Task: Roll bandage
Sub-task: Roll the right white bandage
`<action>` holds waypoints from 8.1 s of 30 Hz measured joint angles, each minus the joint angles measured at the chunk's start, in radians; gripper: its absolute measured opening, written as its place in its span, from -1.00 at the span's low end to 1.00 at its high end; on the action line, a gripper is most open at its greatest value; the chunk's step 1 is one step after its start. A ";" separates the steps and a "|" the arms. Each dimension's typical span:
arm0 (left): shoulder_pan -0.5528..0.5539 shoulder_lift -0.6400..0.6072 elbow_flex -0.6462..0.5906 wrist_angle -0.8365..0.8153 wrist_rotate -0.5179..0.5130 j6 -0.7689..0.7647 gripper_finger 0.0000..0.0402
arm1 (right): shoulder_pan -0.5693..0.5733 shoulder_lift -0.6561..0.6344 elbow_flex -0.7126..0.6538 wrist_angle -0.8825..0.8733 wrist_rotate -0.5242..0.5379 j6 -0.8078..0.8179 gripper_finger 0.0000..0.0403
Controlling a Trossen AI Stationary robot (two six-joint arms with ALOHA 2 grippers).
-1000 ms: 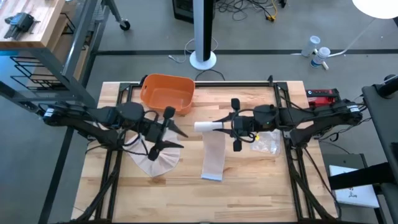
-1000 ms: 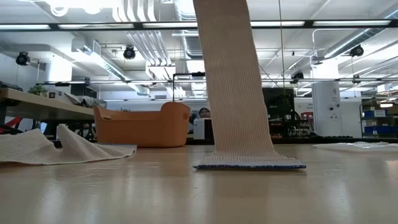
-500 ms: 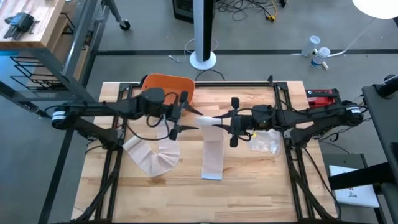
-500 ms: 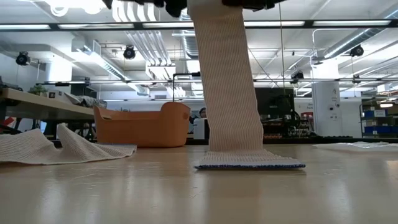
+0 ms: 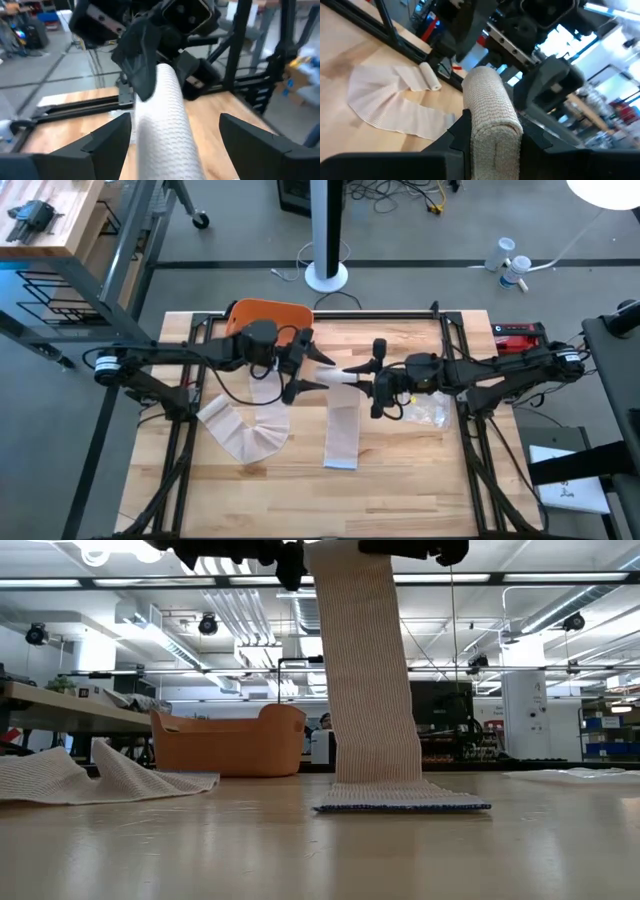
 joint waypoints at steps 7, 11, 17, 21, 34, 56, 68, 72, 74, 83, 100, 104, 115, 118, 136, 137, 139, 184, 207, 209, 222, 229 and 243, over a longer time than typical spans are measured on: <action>0.045 -0.004 0.001 -0.024 0.043 -0.163 0.40 | 0.001 0.000 0.001 0.039 0.005 -0.176 -0.56; 0.051 -0.003 0.001 -0.030 0.044 -0.169 0.41 | 0.001 0.000 0.001 0.034 0.004 -0.296 -0.56; 0.050 -0.002 0.001 -0.027 0.074 -0.111 0.43 | 0.001 0.003 0.001 0.034 0.004 -0.446 -0.56; 0.050 -0.002 0.001 -0.022 0.075 -0.099 0.38 | 0.001 0.003 0.001 0.033 0.003 -0.496 -0.56; 0.047 0.025 0.002 -0.017 0.075 -0.120 0.18 | 0.001 0.003 0.001 0.041 0.003 -0.725 -0.56; 0.047 0.032 0.002 -0.002 0.075 -0.094 -0.61 | 0.001 0.003 0.002 0.051 0.006 -0.743 -0.47; 0.045 0.022 0.002 -0.010 0.043 0.043 -0.54 | 0.026 -0.008 0.002 0.067 0.021 0.118 0.26; 0.032 0.020 0.002 -0.010 0.041 0.180 -0.57 | 0.024 -0.010 0.002 0.077 0.023 0.408 0.46; 0.024 0.020 0.002 -0.010 0.038 0.237 -0.57 | 0.022 -0.010 0.002 0.075 0.025 0.492 0.52; -0.027 0.019 0.002 -0.025 -0.214 0.407 -0.56 | 0.021 -0.010 0.001 0.070 0.030 0.776 0.44; -0.041 0.019 0.016 -0.026 -0.241 0.397 -0.56 | 0.016 -0.010 0.001 0.007 0.039 0.764 -0.04; -0.041 0.019 0.016 -0.028 -0.242 0.403 -0.56 | 0.015 -0.004 0.001 0.010 0.038 0.800 -0.13; -0.040 0.019 0.016 -0.045 -0.250 0.375 -0.46 | 0.004 0.008 0.000 0.008 0.032 0.766 -0.40; -0.040 0.019 0.021 -0.048 -0.251 0.321 -0.31 | 0.004 0.008 0.000 0.010 0.032 0.693 -0.44; -0.037 -0.045 0.023 -0.136 -0.140 0.137 0.64 | 0.006 0.008 -0.001 0.032 0.029 0.126 -0.47; -0.037 -0.051 0.023 -0.129 -0.140 0.137 0.66 | 0.006 0.008 -0.001 0.031 0.029 0.103 -0.47; -0.037 -0.064 0.024 -0.129 -0.138 0.137 0.70 | 0.006 0.008 -0.001 0.032 0.030 0.059 -0.47; -0.001 0.010 0.022 0.047 -0.055 -0.203 0.15 | 0.005 0.007 0.000 0.134 0.044 -0.515 -0.50; 0.004 -0.005 0.022 -0.018 -0.055 -0.011 -0.38 | 0.053 -0.010 0.000 0.094 0.078 0.070 0.11; 0.003 -0.012 0.022 -0.037 -0.055 0.059 -0.40 | 0.054 -0.016 0.000 0.100 0.076 0.236 0.20; -0.011 -0.012 0.022 -0.035 -0.118 0.269 -0.41 | 0.044 0.035 0.000 0.137 0.084 0.687 0.37; -0.011 -0.012 0.022 -0.036 -0.119 0.351 -0.40 | 0.016 0.056 0.000 0.157 0.081 0.978 0.23; -0.012 -0.012 0.022 -0.039 -0.114 0.434 -0.38 | 0.003 0.056 0.000 0.160 -0.018 1.131 0.06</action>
